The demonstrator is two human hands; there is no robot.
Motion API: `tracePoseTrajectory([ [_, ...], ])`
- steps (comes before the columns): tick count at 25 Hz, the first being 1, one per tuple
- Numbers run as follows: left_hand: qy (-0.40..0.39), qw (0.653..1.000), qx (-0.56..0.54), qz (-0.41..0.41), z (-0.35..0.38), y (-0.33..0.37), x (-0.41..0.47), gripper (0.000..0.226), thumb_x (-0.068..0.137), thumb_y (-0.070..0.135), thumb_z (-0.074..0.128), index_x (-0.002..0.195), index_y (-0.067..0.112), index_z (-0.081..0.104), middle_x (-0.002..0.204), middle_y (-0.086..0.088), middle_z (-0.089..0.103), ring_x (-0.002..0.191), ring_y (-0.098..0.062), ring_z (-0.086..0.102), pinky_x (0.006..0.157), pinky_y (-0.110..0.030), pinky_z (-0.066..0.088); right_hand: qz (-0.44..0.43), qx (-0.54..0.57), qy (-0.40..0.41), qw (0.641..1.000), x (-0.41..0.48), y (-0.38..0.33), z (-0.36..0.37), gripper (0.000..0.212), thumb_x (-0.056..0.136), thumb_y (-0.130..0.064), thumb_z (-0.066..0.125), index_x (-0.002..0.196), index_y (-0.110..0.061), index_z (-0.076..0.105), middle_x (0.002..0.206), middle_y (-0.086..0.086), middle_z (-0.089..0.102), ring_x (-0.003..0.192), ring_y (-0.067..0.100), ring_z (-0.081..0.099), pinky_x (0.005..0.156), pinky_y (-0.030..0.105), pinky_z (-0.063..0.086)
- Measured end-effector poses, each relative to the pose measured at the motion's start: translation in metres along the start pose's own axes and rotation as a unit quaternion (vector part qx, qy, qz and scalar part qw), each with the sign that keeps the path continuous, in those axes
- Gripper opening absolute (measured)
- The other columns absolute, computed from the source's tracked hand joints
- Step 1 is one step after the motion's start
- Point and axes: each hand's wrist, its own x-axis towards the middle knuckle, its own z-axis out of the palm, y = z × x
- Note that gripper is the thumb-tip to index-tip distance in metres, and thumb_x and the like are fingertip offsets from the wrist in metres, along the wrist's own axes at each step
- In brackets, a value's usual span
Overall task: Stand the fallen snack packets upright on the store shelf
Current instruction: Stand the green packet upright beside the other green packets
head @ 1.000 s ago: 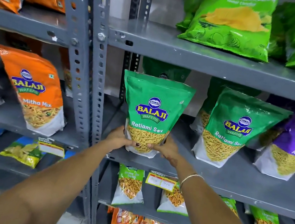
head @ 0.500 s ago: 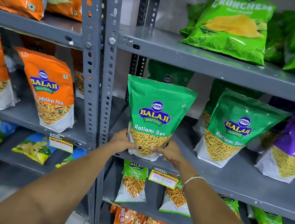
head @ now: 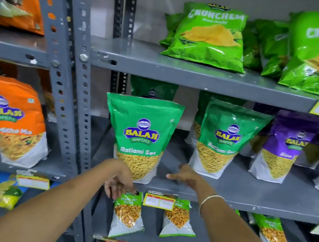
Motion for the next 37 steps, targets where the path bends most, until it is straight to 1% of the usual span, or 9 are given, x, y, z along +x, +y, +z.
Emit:
tracePoseTrajectory([
  [1, -0.015, 0.999, 0.002, 0.035, 0.003, 0.020, -0.002, 0.025, 0.093, 0.030, 0.045, 0.082, 0.009, 0.049, 0.080, -0.003, 0.054, 0.069, -0.013, 0.055, 0.075, -0.033, 0.048, 0.027, -0.019, 0.003, 0.999, -0.002, 0.013, -0.018, 0.029, 0.079, -0.024, 0.072, 0.087, 0.002, 0.062, 0.070, 0.010, 0.070, 0.066, 0.010, 0.067, 0.064, 0.026, 0.047],
  [3, 0.003, 0.991, -0.021, 0.134, 0.009, 0.062, 0.003, 0.017, 0.094, 0.022, 0.044, 0.082, 0.011, 0.050, 0.081, -0.003, 0.054, 0.069, -0.011, 0.055, 0.066, -0.027, 0.049, 0.080, -0.037, 0.026, 0.996, 0.002, 0.045, -0.052, 0.044, 0.081, -0.021, 0.070, 0.045, -0.009, 0.049, 0.027, -0.002, 0.046, 0.026, 0.005, 0.041, 0.044, 0.020, 0.030],
  [6, 0.137, 0.952, -0.125, 0.244, 0.010, 0.121, 0.031, 0.025, 0.087, 0.025, 0.058, 0.104, 0.007, 0.052, 0.106, -0.012, 0.057, 0.091, -0.018, 0.056, 0.073, -0.030, 0.050, 0.091, 0.004, 0.095, 0.991, 0.004, 0.086, -0.099, 0.021, 0.079, -0.024, 0.072, 0.084, -0.011, 0.057, 0.082, 0.012, 0.063, 0.073, 0.012, 0.060, 0.066, 0.020, 0.045],
  [8, 0.227, 0.918, -0.203, 0.255, 0.002, 0.152, 0.059, 0.073, 0.078, 0.027, 0.070, 0.137, 0.002, 0.034, 0.142, -0.014, 0.043, 0.124, -0.024, 0.046, 0.100, -0.034, 0.043, 0.062, 0.121, 0.133, 0.982, 0.018, 0.108, -0.121, 0.080, 0.075, -0.017, 0.076, 0.138, 0.000, 0.031, 0.141, 0.019, 0.041, 0.129, 0.028, 0.044, 0.102, 0.034, 0.040],
  [9, 0.246, 0.900, -0.247, 0.263, 0.000, 0.165, 0.070, 0.087, 0.075, 0.024, 0.073, 0.144, 0.004, 0.024, 0.151, -0.012, 0.033, 0.135, -0.025, 0.038, 0.110, -0.034, 0.036, 0.028, 0.172, 0.137, 0.975, 0.027, 0.116, -0.131, 0.095, 0.072, -0.012, 0.078, 0.144, 0.002, 0.018, 0.150, 0.018, 0.030, 0.137, 0.029, 0.034, 0.109, 0.037, 0.036],
  [12, 0.262, 0.856, -0.347, 0.280, -0.003, 0.199, 0.095, 0.082, 0.061, 0.018, 0.082, 0.129, 0.013, 0.035, 0.147, -0.013, 0.041, 0.131, -0.024, 0.043, 0.105, -0.032, 0.036, -0.061, 0.201, 0.095, 0.973, 0.065, 0.140, -0.151, 0.095, 0.064, -0.008, 0.083, 0.139, 0.001, 0.025, 0.146, 0.016, 0.040, 0.133, 0.028, 0.041, 0.108, 0.037, 0.041],
  [18, 0.326, 0.819, -0.406, 0.242, 0.017, 0.217, 0.100, 0.072, 0.059, 0.007, 0.081, 0.122, 0.002, 0.047, 0.129, -0.015, 0.058, 0.110, -0.022, 0.054, 0.091, -0.033, 0.044, -0.180, 0.251, -0.038, 0.951, 0.071, 0.145, -0.151, 0.061, 0.073, 0.016, 0.067, 0.127, -0.002, 0.043, 0.114, 0.007, 0.059, 0.083, -0.001, 0.062, 0.060, 0.007, 0.053],
  [26, 0.349, 0.860, -0.312, 0.202, 0.055, 0.211, 0.067, 0.069, 0.068, 0.017, 0.079, 0.127, 0.009, 0.044, 0.135, -0.008, 0.054, 0.124, -0.026, 0.050, 0.094, -0.030, 0.040, -0.147, 0.213, -0.034, 0.965, 0.023, 0.157, -0.145, 0.073, 0.075, -0.002, 0.073, 0.137, -0.011, 0.035, 0.132, 0.010, 0.054, 0.104, 0.017, 0.052, 0.046, 0.003, 0.046],
  [37, 0.362, 0.867, -0.265, 0.217, 0.072, 0.201, 0.058, 0.074, 0.064, 0.027, 0.081, 0.127, 0.014, 0.046, 0.135, -0.007, 0.057, 0.123, -0.027, 0.053, 0.102, -0.040, 0.044, -0.099, 0.150, -0.008, 0.984, -0.003, 0.157, -0.140, 0.071, 0.073, -0.020, 0.077, 0.133, -0.018, 0.038, 0.135, 0.008, 0.056, 0.105, 0.021, 0.053, 0.076, 0.039, 0.055],
])
